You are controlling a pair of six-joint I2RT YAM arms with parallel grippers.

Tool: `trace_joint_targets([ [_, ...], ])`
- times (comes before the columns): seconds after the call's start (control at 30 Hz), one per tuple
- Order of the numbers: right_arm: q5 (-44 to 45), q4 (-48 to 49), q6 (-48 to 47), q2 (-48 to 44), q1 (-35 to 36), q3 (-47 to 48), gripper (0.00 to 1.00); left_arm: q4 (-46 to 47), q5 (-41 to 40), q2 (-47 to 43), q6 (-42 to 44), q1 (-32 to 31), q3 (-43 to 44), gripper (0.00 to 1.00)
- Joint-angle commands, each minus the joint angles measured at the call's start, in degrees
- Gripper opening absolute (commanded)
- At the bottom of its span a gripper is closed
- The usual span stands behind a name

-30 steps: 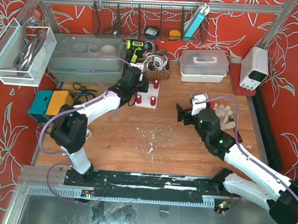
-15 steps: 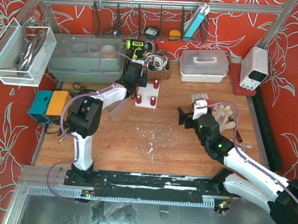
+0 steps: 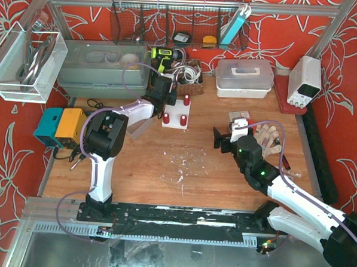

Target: Install the large spring

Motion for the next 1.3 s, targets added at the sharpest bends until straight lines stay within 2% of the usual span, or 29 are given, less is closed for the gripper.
trace_joint_targets([
  [0.0,1.4,1.3,-0.6,0.1,-0.2,-0.2,0.99,2.5,-0.5,1.4,1.3,0.4,1.5,0.0],
  [0.07,1.3,1.4,-0.6,0.4,-0.3,-0.1,0.99,2.7,0.0,2.0,1.4,0.5,1.6,0.0],
  [0.1,1.2,1.4,-0.5,0.6,-0.3,-0.1,0.99,2.6,0.0,2.3,1.4,0.5,1.9,0.05],
  [0.23,0.9,1.3,-0.4,1.1,-0.3,0.1,0.99,1.0,-0.2,3.0,1.3,0.5,3.2,0.36],
  [0.27,0.8,1.4,-0.3,1.2,-0.3,0.2,0.99,0.6,-0.2,3.0,1.3,0.5,3.5,0.4],
  [0.5,0.6,0.4,-0.5,3.2,-0.3,1.4,0.99,0.0,0.4,-0.9,0.8,0.5,2.1,0.55],
  [0.67,1.7,0.3,-1.5,4.2,-0.4,1.7,0.99,1.6,2.3,-8.1,-0.7,0.4,-3.6,0.64],
  [0.97,8.8,-3.9,-3.8,6.2,-1.7,6.0,0.99,12.4,6.5,-32.5,-1.1,0.4,-25.6,0.83],
  [1.0,9.9,-3.6,-4.4,6.3,-2.1,6.4,0.99,14.0,6.7,-35.4,-0.3,0.3,-28.2,0.87],
  [1.03,10.6,-3.3,-5.4,6.6,-2.4,6.9,0.99,15.4,6.3,-38.2,0.4,0.2,-31.0,0.98],
  [1.17,15.9,-2.8,-10.6,8.6,-4.5,9.6,0.99,24.2,4.6,-49.9,0.4,0.1,-45.2,1.0],
  [1.27,16.5,1.3,-17.4,10.4,-7.5,7.7,0.99,32.6,4.0,-56.8,2.1,0.0,-57.4,1.0],
])
